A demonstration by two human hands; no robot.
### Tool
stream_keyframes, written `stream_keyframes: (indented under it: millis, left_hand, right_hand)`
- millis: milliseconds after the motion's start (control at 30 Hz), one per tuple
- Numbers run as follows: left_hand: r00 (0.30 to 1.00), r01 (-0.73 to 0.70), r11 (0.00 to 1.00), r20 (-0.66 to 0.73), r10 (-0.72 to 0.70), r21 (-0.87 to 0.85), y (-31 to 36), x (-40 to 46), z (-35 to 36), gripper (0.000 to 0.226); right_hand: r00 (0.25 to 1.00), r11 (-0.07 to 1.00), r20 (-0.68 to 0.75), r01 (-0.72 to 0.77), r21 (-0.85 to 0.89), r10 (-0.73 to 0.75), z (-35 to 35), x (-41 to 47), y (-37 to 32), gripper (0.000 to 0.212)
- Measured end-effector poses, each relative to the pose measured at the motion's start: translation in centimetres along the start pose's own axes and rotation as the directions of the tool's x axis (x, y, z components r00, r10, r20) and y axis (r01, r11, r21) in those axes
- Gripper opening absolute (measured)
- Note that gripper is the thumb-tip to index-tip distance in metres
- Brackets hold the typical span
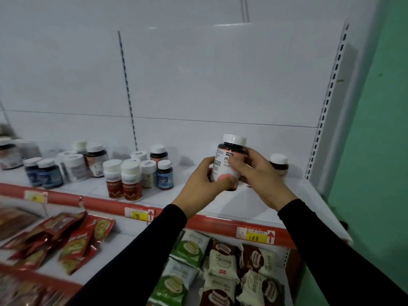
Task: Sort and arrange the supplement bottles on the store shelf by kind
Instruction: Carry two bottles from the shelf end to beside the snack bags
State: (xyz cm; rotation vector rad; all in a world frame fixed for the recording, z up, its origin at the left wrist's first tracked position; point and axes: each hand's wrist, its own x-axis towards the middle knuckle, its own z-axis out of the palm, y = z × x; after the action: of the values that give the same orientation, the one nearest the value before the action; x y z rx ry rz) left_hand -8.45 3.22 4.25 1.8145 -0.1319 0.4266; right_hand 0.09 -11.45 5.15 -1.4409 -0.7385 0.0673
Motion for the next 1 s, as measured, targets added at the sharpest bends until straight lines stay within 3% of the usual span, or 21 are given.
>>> stream_keyframes:
  millis: [133,400,800,1000]
  left_hand:
    - [0.989,0.033,0.997,-0.149,-0.023,0.063,0.7,-2.9,-5.1,0.05]
    - [0.915,0.138,0.988,-0.392,-0.099,0.073,0.4,-11.9,-16.6,0.051]
    - [0.869,0.195,0.966,-0.487,-0.089,0.172,-1.2,-23.7,-40.2,0.053]
    - [0.86,0.208,0.964,-0.501,-0.099,0.168,-3.7,-24.9,-50.2,0.055]
  right_hand:
    - [0.988,0.998,0.147,0.056,-0.008,-0.054,5.9,1.3,0.4,0.052]
    - [0.924,0.994,0.37,0.068,0.088,-0.096,21.1,0.9,0.9,0.053]
    - [0.877,0.993,0.467,0.086,0.082,-0.114,48.2,0.6,-0.6,0.066]
    - [0.867,0.996,0.491,0.071,0.055,-0.089,58.3,3.0,0.0,0.053]
